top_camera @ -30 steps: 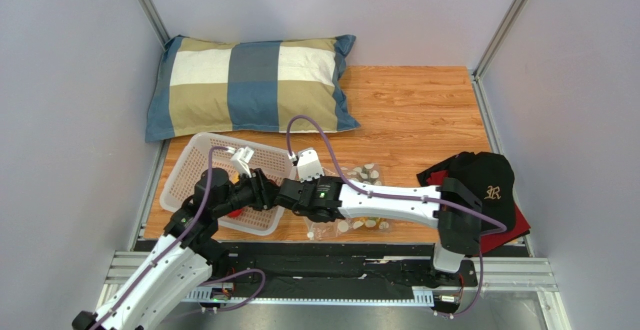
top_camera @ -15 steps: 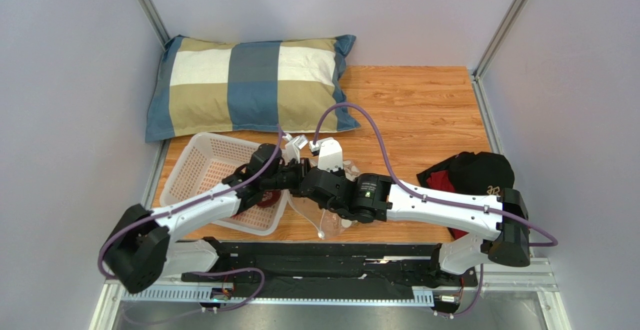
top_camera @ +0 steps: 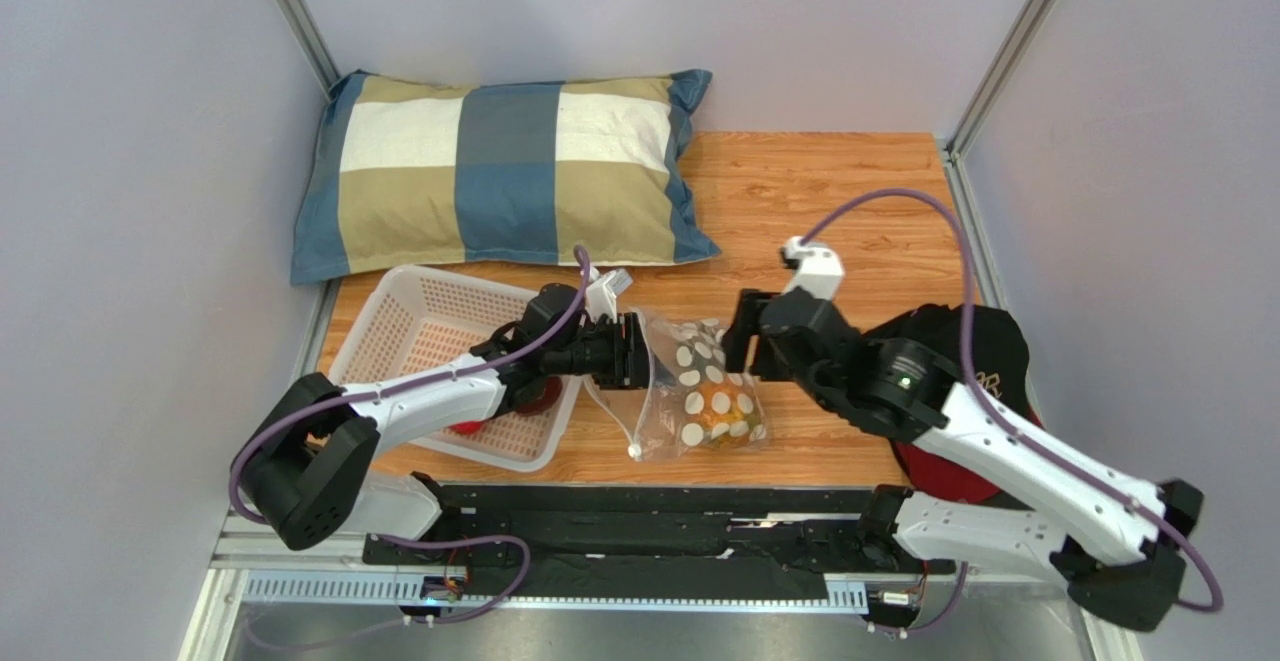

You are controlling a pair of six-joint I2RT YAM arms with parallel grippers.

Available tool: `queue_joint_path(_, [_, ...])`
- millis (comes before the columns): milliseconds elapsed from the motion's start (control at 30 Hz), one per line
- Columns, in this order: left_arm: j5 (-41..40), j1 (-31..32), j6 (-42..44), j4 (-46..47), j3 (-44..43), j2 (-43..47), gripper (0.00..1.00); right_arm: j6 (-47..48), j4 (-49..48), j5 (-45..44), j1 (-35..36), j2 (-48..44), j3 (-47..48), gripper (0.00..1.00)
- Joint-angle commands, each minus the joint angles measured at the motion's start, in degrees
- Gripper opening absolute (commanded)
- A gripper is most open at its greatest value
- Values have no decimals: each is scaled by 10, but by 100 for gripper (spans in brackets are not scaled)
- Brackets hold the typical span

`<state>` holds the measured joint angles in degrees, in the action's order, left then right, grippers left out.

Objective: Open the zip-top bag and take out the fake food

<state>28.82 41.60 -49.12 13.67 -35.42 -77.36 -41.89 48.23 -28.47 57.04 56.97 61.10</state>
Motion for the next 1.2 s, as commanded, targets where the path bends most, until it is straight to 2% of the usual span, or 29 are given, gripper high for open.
queue_joint_path(0, [-3,3,6,29,-22,-17,50,22,-1,78,-108,-41,-72,68])
queue_joint_path(67, [-6,4,5,29,-24,-25,54,41,-57,108,-168,-49,-123,68])
queue_joint_path(100, [-7,5,4,29,-25,-32,56,50,-86,167,-190,-44,-138,67])
queue_joint_path(133, [-8,6,3,31,-26,-36,58,57,-137,194,-231,-19,-161,62])
queue_joint_path(200, [-13,8,3,36,-32,-47,60,59,-177,234,-256,15,-170,54])
queue_joint_path(233, [-13,8,3,36,-34,-52,60,64,-205,242,-270,63,-169,49])
queue_joint_path(333, [-17,11,5,35,-47,-64,61,82,-236,256,-278,126,-147,42])
queue_joint_path(467, [-31,13,10,33,-56,-75,67,92,-290,314,-278,214,-141,41])
queue_joint_path(567, [-44,14,19,27,-72,-93,72,87,-336,354,-273,241,-155,41])
queue_joint_path(600, [-47,15,22,22,-78,-109,73,88,-345,372,-272,248,-157,41])
queue_joint_path(633, [-51,15,27,17,-84,-117,81,88,-355,380,-269,252,-158,42])
queue_joint_path(667, [-57,15,31,-8,-103,-126,84,86,-360,386,-268,254,-162,42])
queue_joint_path(767, [-87,23,46,-55,-135,-160,88,70,-387,420,-268,251,-179,42])
queue_joint_path(900, [-111,29,53,-71,-156,-193,90,45,-422,458,-269,239,-203,38])
queue_joint_path(1000, [-107,31,56,-65,-170,-219,90,28,-436,476,-268,231,-219,36])
queue_joint_path(1100, [-94,35,56,-45,-182,-243,78,7,-444,496,-266,220,-230,35])
queue_joint_path(1167, [-73,35,53,-8,-172,-249,56,7,-437,483,-266,199,-234,34])
